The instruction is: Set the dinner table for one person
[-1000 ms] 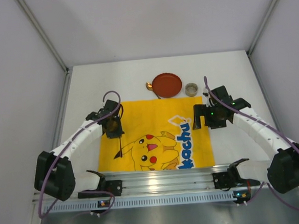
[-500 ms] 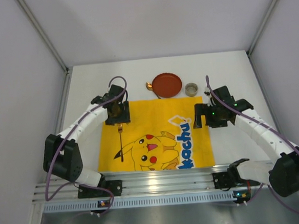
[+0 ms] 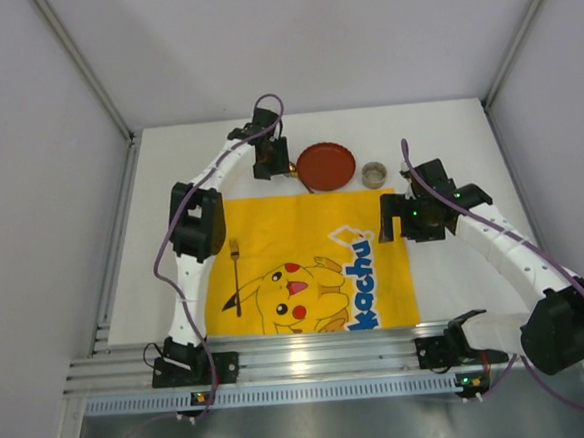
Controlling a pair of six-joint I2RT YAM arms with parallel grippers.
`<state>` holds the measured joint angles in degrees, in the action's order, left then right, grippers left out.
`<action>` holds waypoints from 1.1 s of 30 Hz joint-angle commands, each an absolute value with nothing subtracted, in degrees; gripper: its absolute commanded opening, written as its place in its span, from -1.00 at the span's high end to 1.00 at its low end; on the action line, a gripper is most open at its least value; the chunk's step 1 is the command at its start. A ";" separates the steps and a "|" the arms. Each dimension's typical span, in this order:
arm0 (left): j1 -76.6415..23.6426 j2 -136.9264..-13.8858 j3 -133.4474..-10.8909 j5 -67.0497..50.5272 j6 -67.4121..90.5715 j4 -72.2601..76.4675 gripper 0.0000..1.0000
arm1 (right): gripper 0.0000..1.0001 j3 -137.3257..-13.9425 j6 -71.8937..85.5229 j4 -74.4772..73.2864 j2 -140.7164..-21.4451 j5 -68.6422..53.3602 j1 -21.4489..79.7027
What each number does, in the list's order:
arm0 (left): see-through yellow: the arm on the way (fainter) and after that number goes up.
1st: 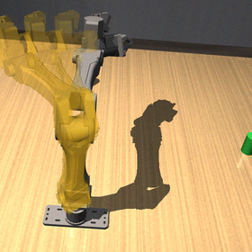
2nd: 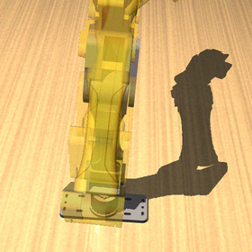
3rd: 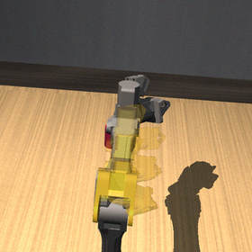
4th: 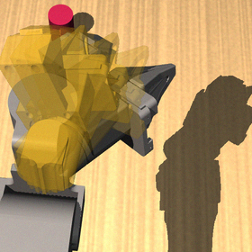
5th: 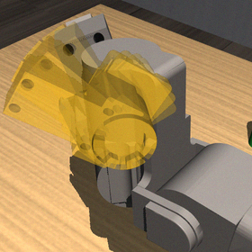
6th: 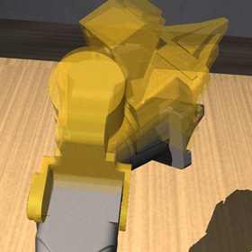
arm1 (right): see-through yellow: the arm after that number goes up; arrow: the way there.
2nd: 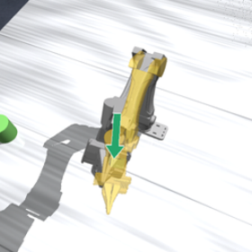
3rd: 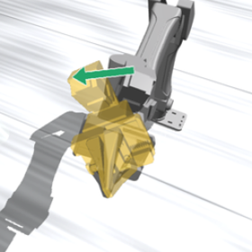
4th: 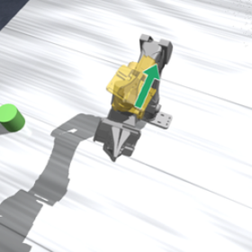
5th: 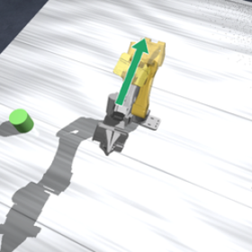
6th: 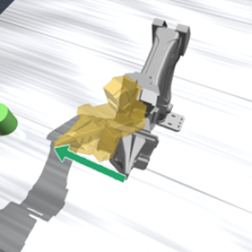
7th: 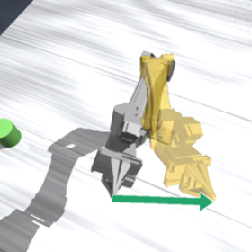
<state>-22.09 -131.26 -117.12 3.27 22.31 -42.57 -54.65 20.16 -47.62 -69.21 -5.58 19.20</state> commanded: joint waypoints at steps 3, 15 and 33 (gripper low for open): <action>-18.20 -138.07 -123.13 -8.95 23.81 -37.54 -0.12 | -0.99 -59.58 20.21 -50.27 -69.26 -0.71 18.37; -15.21 -142.65 -121.20 -23.81 26.89 -27.25 0.02 | -0.99 -61.70 21.09 -51.68 -73.64 1.41 16.79; -14.06 -143.88 -121.29 -24.35 27.51 -26.63 1.00 | -0.99 -63.02 19.95 -51.59 -77.17 1.32 16.52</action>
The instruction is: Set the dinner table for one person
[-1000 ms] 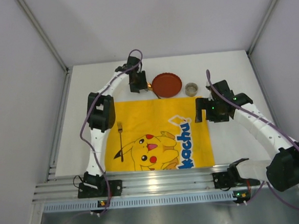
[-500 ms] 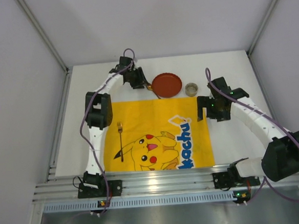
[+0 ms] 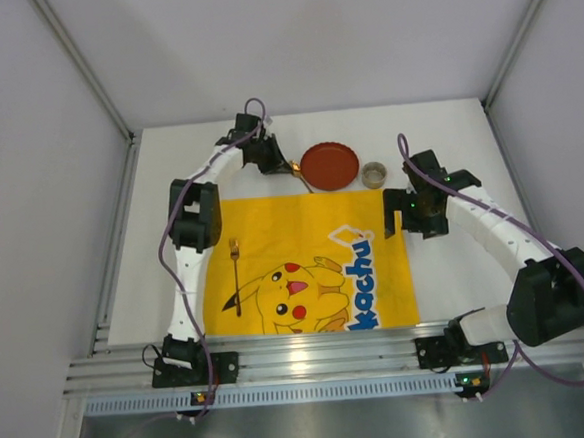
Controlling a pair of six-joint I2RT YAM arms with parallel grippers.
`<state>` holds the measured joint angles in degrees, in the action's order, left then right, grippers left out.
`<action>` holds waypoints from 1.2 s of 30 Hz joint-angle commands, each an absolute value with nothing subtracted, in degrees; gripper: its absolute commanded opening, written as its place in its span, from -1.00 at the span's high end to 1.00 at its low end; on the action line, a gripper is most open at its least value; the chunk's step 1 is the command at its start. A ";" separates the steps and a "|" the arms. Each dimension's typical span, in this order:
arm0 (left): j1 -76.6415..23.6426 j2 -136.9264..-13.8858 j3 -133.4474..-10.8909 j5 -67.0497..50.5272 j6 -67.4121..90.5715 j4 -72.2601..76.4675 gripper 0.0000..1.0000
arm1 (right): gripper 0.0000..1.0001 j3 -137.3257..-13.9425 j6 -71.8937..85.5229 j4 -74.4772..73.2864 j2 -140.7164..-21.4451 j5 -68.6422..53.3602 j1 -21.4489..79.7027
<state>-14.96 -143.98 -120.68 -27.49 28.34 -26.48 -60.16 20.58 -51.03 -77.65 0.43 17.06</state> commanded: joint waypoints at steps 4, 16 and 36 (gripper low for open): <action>-12.93 -140.90 -122.17 -21.80 27.33 -27.68 1.00 | -0.99 -63.11 19.16 -51.50 -76.55 1.14 16.61; -8.44 -128.33 -126.91 -22.65 29.70 -26.19 1.00 | -0.99 -62.14 17.93 -50.19 -75.24 -3.42 16.52; -41.46 -105.11 -80.16 -21.89 37.96 -19.95 1.00 | -1.00 -60.47 20.74 -54.23 -61.97 -2.98 15.91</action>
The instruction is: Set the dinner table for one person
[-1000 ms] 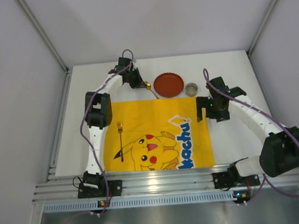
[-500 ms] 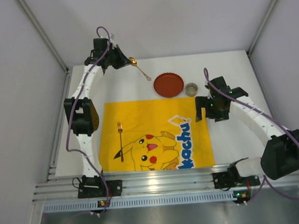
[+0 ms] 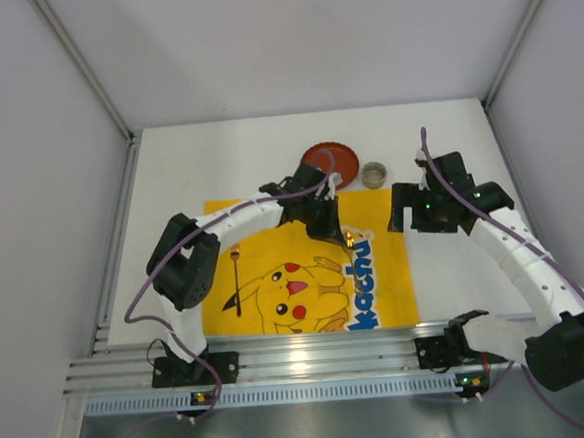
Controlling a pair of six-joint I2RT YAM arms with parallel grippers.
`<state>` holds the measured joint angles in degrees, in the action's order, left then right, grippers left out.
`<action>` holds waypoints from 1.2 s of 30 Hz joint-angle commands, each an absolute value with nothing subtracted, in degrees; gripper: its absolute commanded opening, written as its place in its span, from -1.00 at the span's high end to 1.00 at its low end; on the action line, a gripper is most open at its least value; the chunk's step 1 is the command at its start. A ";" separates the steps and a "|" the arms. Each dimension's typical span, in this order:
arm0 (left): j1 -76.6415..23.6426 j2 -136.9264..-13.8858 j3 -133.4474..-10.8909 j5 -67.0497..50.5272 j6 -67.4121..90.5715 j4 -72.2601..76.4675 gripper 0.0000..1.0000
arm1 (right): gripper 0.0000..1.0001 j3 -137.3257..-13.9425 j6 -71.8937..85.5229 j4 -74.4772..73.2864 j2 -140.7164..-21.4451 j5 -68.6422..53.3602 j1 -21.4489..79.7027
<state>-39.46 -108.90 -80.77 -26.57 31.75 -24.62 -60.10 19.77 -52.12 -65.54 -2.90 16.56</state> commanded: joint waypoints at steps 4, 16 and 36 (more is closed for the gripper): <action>-46.49 -106.52 -80.59 -18.37 39.81 -18.46 1.00 | -0.99 -56.09 20.83 -54.49 -59.51 -4.57 16.00; -53.26 -115.83 -86.65 -13.54 38.33 -19.68 1.00 | -0.99 -54.84 20.30 -54.76 -56.17 -6.24 15.91; -54.14 -117.34 -98.87 -6.68 36.74 -30.32 0.35 | -0.99 -54.49 19.69 -54.32 -55.20 -7.21 15.91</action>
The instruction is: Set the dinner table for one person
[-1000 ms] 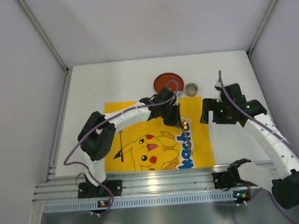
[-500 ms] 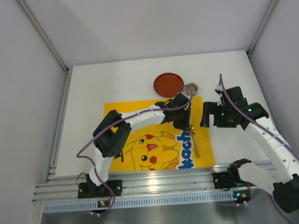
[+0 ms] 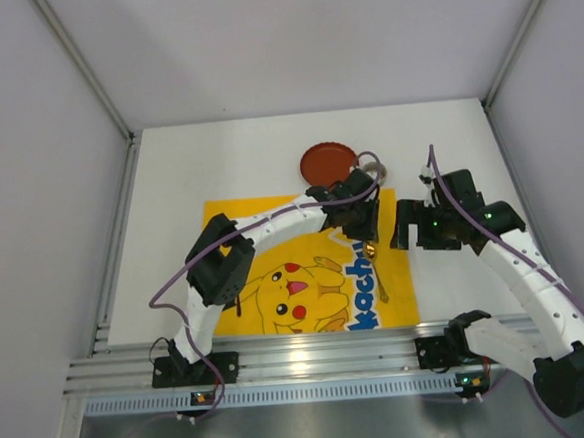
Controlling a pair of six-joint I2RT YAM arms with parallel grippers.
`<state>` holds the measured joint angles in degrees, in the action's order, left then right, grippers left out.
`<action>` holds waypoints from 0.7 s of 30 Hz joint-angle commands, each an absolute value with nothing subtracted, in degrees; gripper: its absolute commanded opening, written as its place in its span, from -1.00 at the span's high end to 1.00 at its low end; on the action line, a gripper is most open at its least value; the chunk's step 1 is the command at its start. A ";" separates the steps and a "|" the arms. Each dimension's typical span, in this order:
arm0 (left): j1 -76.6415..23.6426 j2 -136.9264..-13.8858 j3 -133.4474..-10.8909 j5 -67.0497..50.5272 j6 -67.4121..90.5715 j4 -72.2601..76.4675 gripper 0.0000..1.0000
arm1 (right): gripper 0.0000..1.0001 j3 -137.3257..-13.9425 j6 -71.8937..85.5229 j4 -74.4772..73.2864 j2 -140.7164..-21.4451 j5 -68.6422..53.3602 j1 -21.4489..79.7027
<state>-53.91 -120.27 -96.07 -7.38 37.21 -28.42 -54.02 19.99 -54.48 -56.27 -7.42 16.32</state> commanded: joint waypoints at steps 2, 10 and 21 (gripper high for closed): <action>-54.05 -117.07 -100.63 -6.07 34.99 -32.51 0.34 | -1.00 -54.32 19.95 -53.62 -55.81 -6.86 15.91; -40.82 -116.45 -104.32 -9.04 31.37 -34.37 0.32 | -0.99 -59.93 23.55 -52.21 -63.09 -4.30 15.65; -27.34 -118.22 -107.23 -13.80 27.69 -35.59 0.49 | -0.99 -86.00 22.06 -50.54 -89.09 -5.89 11.52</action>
<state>-25.69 -120.05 -106.30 -10.96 30.59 -34.11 -78.59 22.94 -52.21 -82.94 -6.13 13.61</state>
